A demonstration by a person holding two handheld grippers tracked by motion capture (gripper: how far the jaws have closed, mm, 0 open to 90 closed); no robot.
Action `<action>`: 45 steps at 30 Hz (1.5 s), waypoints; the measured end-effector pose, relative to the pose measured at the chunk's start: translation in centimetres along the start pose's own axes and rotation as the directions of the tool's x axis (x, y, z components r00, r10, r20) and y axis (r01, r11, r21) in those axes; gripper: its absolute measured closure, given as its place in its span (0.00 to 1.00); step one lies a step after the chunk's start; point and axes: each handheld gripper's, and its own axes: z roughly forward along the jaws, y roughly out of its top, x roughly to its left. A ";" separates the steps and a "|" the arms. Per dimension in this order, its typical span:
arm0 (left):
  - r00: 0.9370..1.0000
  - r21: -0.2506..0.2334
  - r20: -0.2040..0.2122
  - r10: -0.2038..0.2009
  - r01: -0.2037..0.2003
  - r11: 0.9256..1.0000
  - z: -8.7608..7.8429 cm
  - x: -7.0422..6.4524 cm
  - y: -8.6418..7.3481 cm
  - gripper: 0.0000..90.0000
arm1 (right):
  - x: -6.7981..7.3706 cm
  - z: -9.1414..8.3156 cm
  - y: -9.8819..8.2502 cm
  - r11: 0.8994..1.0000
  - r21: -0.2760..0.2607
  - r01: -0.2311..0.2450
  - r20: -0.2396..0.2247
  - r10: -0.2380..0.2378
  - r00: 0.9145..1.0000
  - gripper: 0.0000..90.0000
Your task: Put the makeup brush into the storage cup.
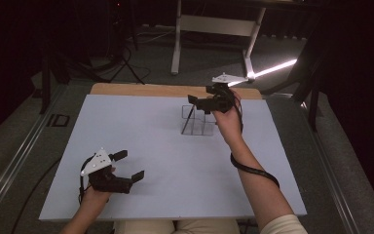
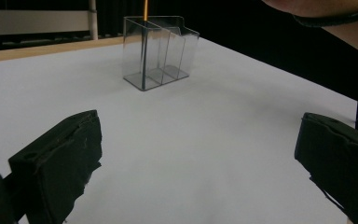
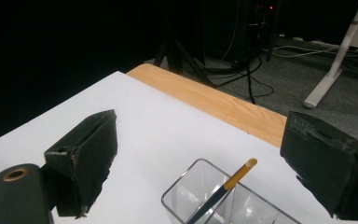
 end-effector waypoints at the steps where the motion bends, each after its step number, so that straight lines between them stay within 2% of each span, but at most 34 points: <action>1: 1.000 0.000 0.001 0.000 0.000 1.000 0.0 0.0 0.0 0.02 | 0.0 -0.2 -0.1 1.000 0.002 0.003 0.003 -0.003 1.000 0.12; 9: 1.000 0.000 0.003 0.000 0.000 1.000 0.1 0.0 0.0 0.02 | 0.5 -1.7 -0.9 1.000 -0.005 0.012 -0.003 -0.012 1.000 0.12; 19: 1.000 -0.001 0.005 0.002 -0.002 1.000 0.1 -0.1 0.0 0.02 | 1.4 -3.3 -1.9 0.999 0.014 0.038 -0.004 -0.038 0.999 0.12; 33: 1.000 0.001 0.006 0.001 -0.001 1.000 0.2 -0.1 0.0 0.02 | 2.1 -6.2 -4.0 1.000 0.001 0.029 -0.028 -0.029 0.999 0.12; 45: 1.000 0.003 0.007 0.004 -0.004 1.000 0.2 -0.3 0.1 0.02 | 2.4 -8.3 -6.4 1.000 -0.004 0.018 -0.029 -0.018 0.999 0.12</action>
